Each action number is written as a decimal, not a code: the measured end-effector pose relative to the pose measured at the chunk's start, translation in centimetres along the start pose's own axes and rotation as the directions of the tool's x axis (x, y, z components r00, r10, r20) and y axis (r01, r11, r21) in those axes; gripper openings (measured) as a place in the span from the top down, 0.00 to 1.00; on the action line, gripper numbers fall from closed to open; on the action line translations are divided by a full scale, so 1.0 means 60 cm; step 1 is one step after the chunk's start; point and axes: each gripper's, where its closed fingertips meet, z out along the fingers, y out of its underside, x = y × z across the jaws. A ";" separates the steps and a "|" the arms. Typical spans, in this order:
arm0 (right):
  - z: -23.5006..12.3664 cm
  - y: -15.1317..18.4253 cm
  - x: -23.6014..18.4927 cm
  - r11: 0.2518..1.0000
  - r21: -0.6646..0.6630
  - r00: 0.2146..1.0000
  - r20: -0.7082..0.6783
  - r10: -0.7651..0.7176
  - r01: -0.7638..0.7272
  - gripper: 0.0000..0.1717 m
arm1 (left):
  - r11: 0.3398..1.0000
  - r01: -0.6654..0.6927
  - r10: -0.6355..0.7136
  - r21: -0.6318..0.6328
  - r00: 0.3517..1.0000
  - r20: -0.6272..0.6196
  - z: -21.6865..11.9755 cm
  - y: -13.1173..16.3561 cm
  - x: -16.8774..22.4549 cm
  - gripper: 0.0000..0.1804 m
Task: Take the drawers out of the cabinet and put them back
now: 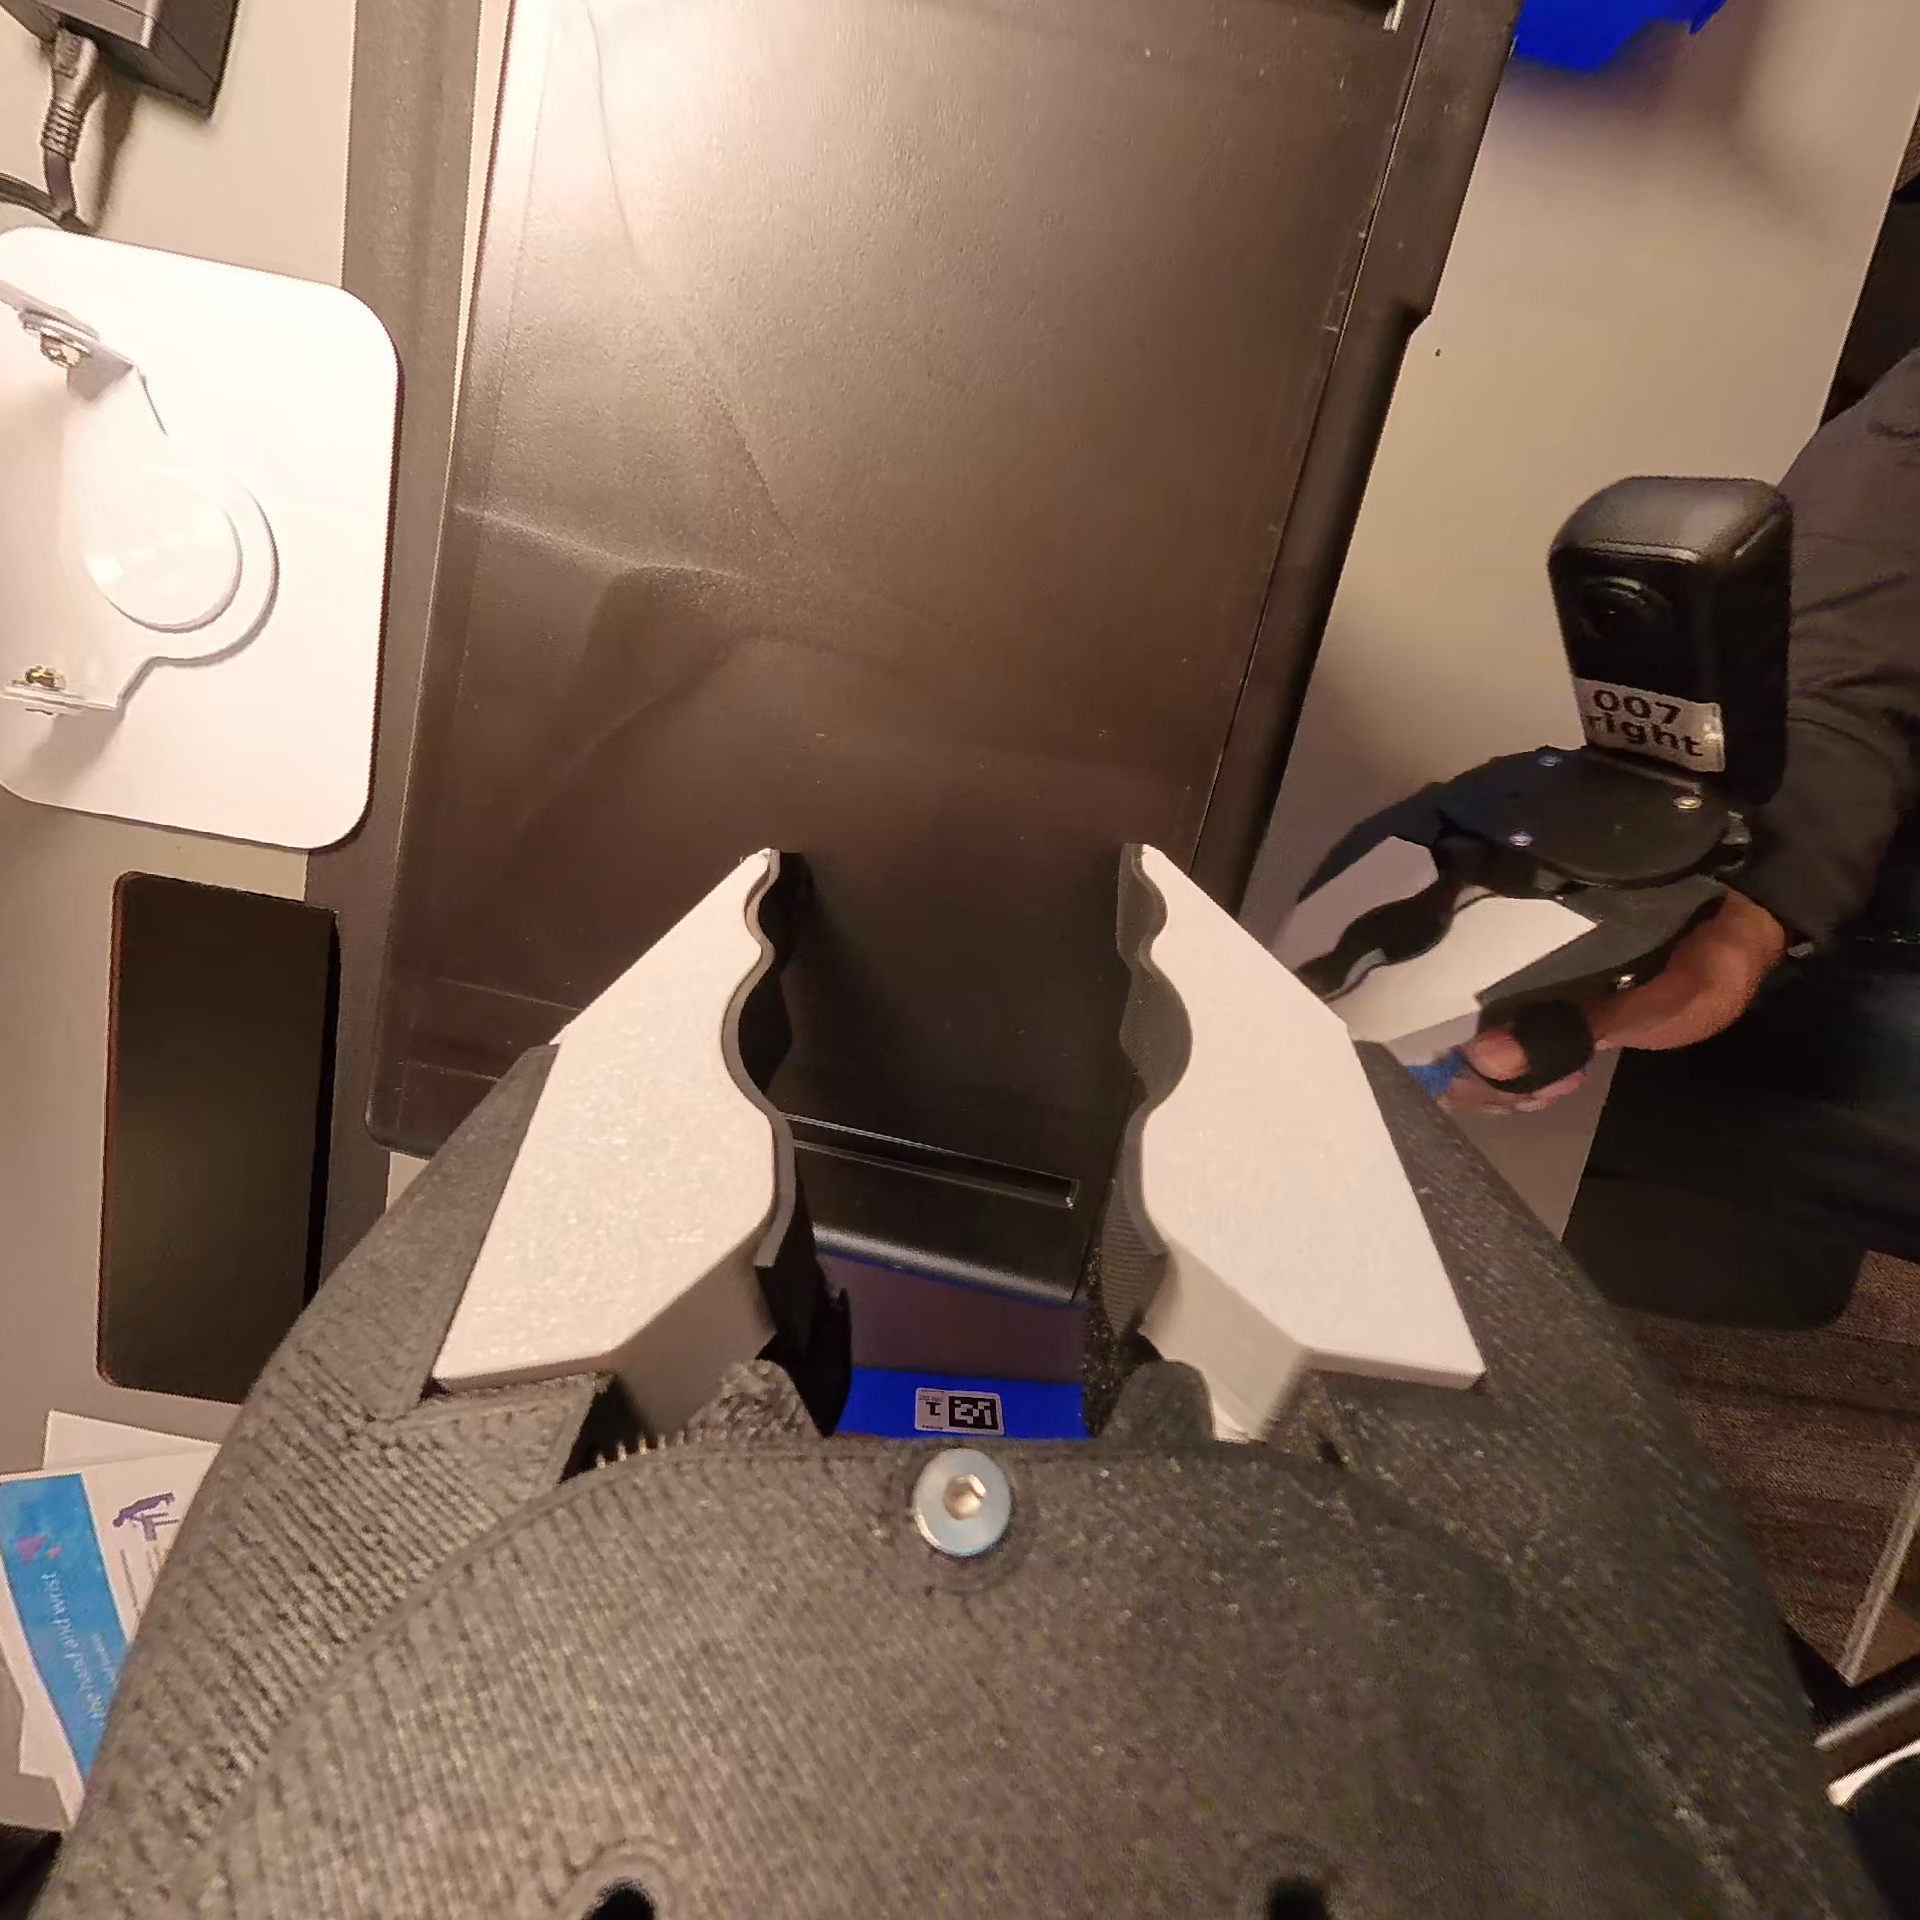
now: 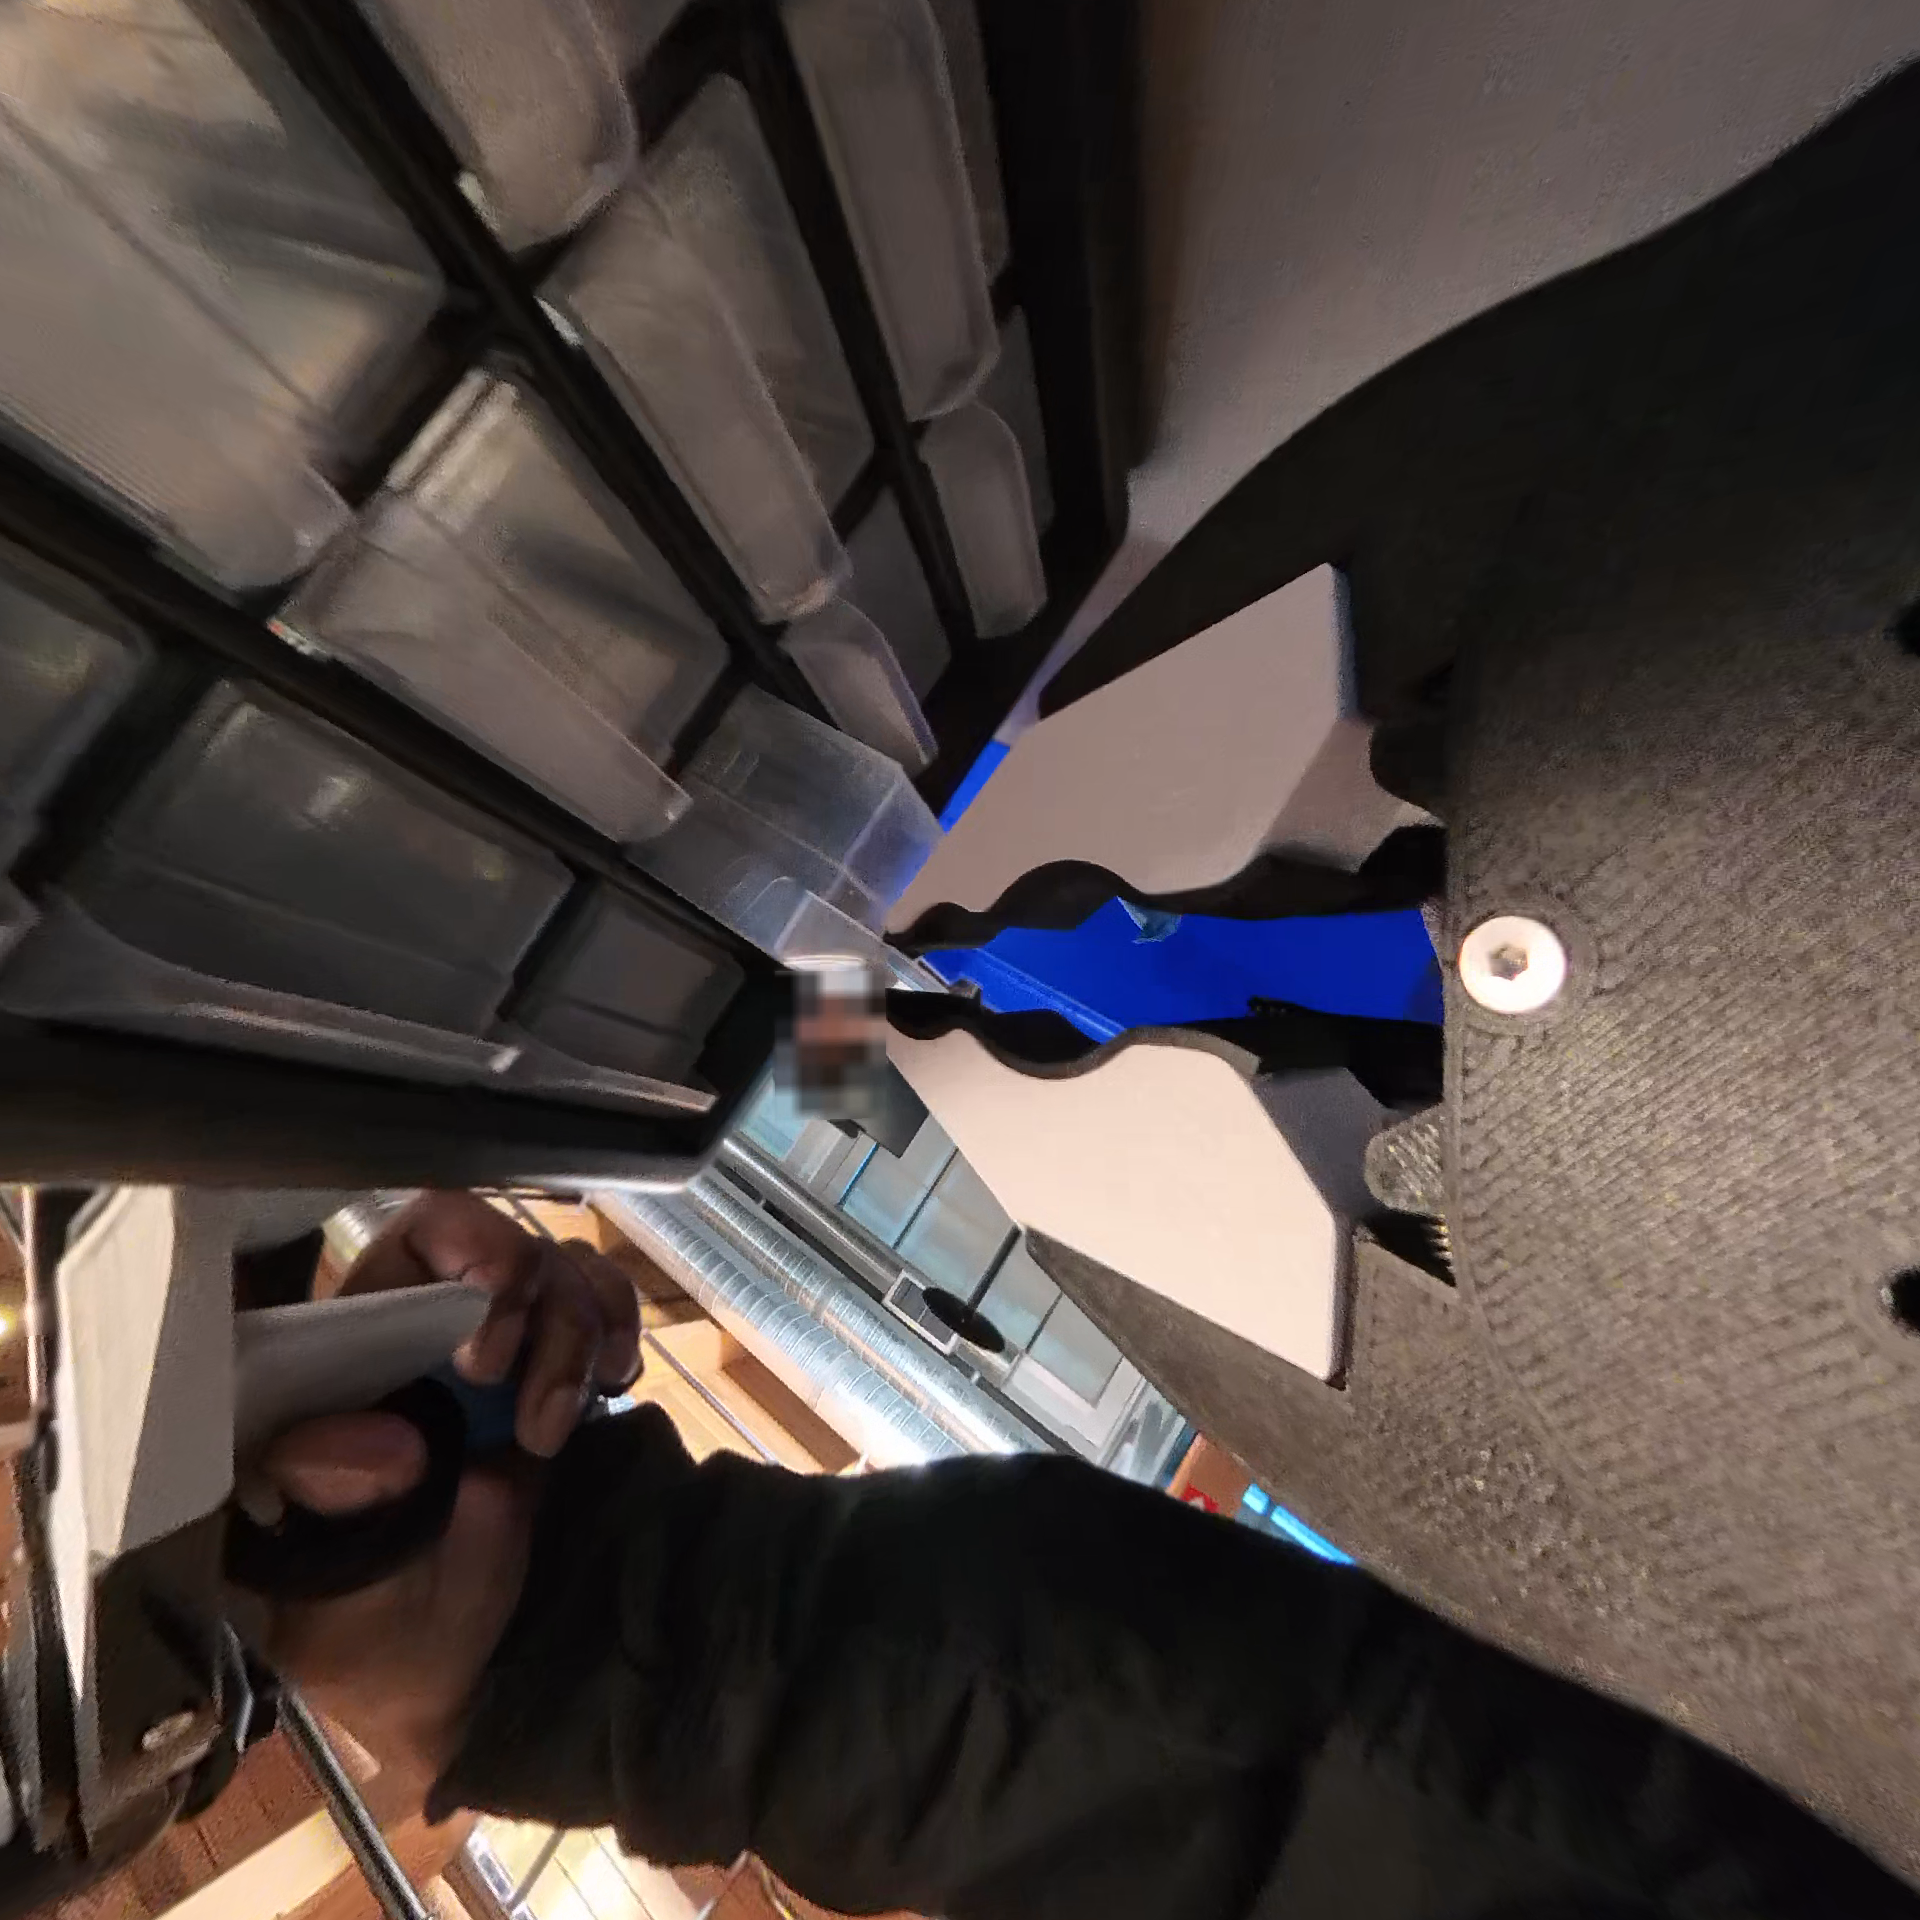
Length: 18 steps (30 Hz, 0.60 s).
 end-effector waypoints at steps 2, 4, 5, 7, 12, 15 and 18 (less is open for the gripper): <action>-0.011 0.008 -0.008 1.000 -0.002 1.000 0.006 0.007 -0.007 0.95 | 1.000 0.000 0.000 -0.001 1.000 0.000 0.000 0.000 0.000 0.64; -0.023 0.014 -0.016 1.000 -0.003 1.000 0.014 0.023 -0.023 0.95 | 1.000 0.001 -0.001 -0.002 1.000 0.001 0.000 0.000 0.000 0.64; -0.029 0.018 -0.020 1.000 -0.005 0.999 0.019 0.029 -0.029 0.95 | 1.000 0.001 -0.001 -0.002 1.000 0.001 0.000 0.000 0.000 0.60; -0.042 0.024 -0.028 0.999 -0.008 0.999 0.028 0.043 -0.043 0.96 | 1.000 0.002 -0.002 -0.003 1.000 0.001 0.000 0.000 0.000 0.60; -0.074 0.041 -0.050 0.997 -0.026 0.995 0.061 0.080 -0.079 0.96 | 1.000 0.000 0.000 -0.005 1.000 0.002 0.000 0.000 0.000 0.60; -0.090 0.050 -0.063 0.994 -0.037 0.991 0.082 0.102 -0.100 0.96 | 1.000 0.000 0.000 -0.002 1.000 0.002 0.000 0.000 0.000 0.60; -0.105 0.052 -0.073 0.993 -0.039 0.988 0.103 0.117 -0.114 0.97 | 1.000 0.002 -0.002 0.002 1.000 0.002 0.000 0.000 0.000 0.60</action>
